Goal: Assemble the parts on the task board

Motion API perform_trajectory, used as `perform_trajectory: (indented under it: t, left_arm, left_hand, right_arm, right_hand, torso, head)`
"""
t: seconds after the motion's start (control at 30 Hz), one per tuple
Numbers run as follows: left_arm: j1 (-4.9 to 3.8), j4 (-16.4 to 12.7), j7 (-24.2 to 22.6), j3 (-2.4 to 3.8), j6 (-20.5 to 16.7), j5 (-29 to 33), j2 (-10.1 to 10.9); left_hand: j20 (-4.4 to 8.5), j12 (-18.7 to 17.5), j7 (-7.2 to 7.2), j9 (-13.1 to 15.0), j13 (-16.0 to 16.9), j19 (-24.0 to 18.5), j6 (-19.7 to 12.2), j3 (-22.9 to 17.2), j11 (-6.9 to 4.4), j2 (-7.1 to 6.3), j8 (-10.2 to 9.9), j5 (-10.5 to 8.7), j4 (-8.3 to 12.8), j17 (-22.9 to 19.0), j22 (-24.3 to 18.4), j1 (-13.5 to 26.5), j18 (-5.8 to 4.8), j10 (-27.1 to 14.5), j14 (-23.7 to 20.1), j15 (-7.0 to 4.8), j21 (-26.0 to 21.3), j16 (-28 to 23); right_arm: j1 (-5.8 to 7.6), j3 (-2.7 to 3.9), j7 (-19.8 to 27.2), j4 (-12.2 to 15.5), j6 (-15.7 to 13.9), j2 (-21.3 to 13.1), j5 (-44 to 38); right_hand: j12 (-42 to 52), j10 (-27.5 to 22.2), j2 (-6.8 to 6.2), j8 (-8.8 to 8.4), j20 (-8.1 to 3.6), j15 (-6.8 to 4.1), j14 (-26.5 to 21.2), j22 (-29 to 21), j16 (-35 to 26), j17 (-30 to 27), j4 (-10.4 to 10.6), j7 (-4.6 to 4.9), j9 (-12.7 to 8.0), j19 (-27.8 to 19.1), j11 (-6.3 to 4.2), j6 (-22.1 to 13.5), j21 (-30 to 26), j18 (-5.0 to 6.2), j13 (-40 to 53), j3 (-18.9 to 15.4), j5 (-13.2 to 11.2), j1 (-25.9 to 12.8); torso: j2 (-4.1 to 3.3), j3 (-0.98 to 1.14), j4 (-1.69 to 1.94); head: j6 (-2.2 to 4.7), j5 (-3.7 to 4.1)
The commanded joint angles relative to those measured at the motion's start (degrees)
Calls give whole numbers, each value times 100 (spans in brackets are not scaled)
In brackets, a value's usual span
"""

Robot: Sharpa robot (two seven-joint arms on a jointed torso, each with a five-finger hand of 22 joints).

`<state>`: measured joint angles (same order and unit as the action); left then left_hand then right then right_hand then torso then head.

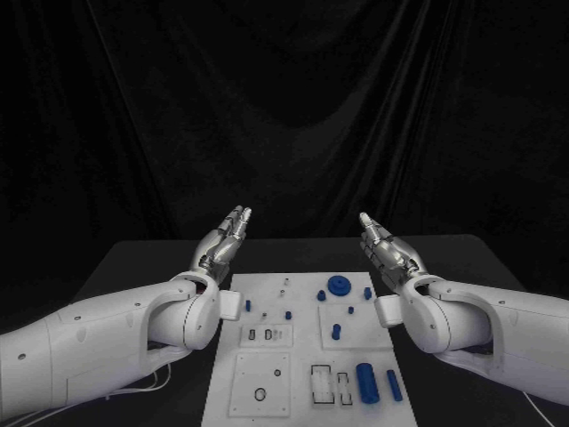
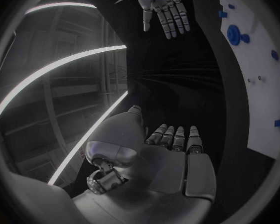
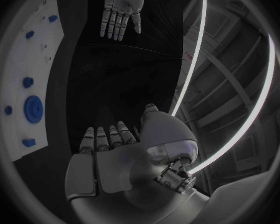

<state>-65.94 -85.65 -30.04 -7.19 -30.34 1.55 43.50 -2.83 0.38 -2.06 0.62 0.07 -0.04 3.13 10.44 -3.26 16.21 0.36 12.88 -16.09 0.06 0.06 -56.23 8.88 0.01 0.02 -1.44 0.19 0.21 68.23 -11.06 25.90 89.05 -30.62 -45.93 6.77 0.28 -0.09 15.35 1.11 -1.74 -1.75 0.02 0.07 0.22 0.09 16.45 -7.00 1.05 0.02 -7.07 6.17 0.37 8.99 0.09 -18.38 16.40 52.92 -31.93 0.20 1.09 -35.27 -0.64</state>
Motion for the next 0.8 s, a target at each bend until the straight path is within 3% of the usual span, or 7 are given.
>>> perform_trajectory:
  t: [0.03,0.23,0.43,0.53,0.57,0.7,0.8]
  left_arm:
    - [-157,106,-374,-119,1385,187,-45]
    - [-369,258,-513,-360,2181,281,-95]
    - [-485,341,-589,-493,2619,334,-123]
    - [-500,352,-598,-509,2672,340,-126]
    - [-524,382,-714,-509,3093,340,-18]
    - [-527,352,-657,-509,2826,340,8]
    - [-527,348,-656,-509,2667,340,33]
  left_hand:
    - [-59,-38,22,16,-7,4,83,48,-30,37,43,44,-72,-6,-6,-237,84,-1,-2,-94,-19,-21]
    - [-59,-38,33,17,-7,4,107,127,-5,-21,45,-7,-62,-6,-6,-274,94,-1,-2,-102,-19,-21]
    - [-104,-38,34,24,-7,4,165,292,17,-215,50,24,-54,-6,-6,-518,122,-1,-2,-94,-19,-21]
    - [-110,-38,27,19,-7,4,141,297,15,-215,45,21,-57,-6,-6,-529,123,-1,-2,-85,-19,-21]
    - [-88,-38,-38,2,-7,4,38,315,-21,-179,26,-14,-65,-6,-6,-557,122,-1,-2,-105,-19,-21]
    - [124,-38,-113,-40,-7,4,-217,445,-161,-87,-14,-135,-67,-6,-6,-511,108,-1,-2,-294,-19,-21]
    - [192,-38,-358,-62,-7,4,-313,530,-225,-38,-36,-217,-65,-6,-6,-471,113,-1,-2,-375,-19,-21]
  right_arm:
    - [132,-122,-482,-16,1096,-26,543]
    - [264,-296,-610,-30,1436,-47,712]
    - [276,-311,-621,-32,1467,-49,727]
    - [276,-311,-621,-32,1467,-49,727]
    - [325,-311,-606,-23,1762,-313,203]
    - [329,-311,-554,-29,1675,-345,-2]
    - [336,-311,-540,-24,1618,-373,-136]
  right_hand:
    - [37,4,7,27,-20,-640,-2,-7,-22,-9,19,-40,7,-2,52,21,-37,101,8,-52,8,129]
    - [60,5,-17,32,139,-474,-2,-7,-22,-9,19,-67,9,-2,230,41,-37,98,14,-56,-37,146]
    - [119,9,-79,45,332,-150,-2,-7,-22,-9,18,-49,16,-2,529,88,-37,-2,28,-56,-52,220]
    - [116,9,-85,47,333,-145,-2,-7,-22,-9,17,-51,17,-2,533,94,-37,-10,27,-58,-61,222]
    - [98,7,-86,44,286,-202,-2,-7,-22,-9,19,-41,15,-2,490,86,-37,-12,22,-54,-72,235]
    - [64,5,-67,26,187,-369,-2,-7,-22,-9,23,19,5,-2,315,30,-37,35,14,-43,-66,245]
    - [54,5,-46,0,148,-498,-2,-7,-22,-9,22,50,-6,-2,166,-50,-37,80,12,-35,-59,251]
  torso:
    - [-2,1,2]
    - [-2,1,2]
    - [-2,1,2]
    - [-2,1,2]
    - [-194,-2,52]
    - [-213,-2,73]
    - [-215,-5,74]
  head:
    - [1,0]
    - [1,0]
    - [1,0]
    - [1,0]
    - [-138,-37]
    - [-146,-29]
    - [-152,-28]
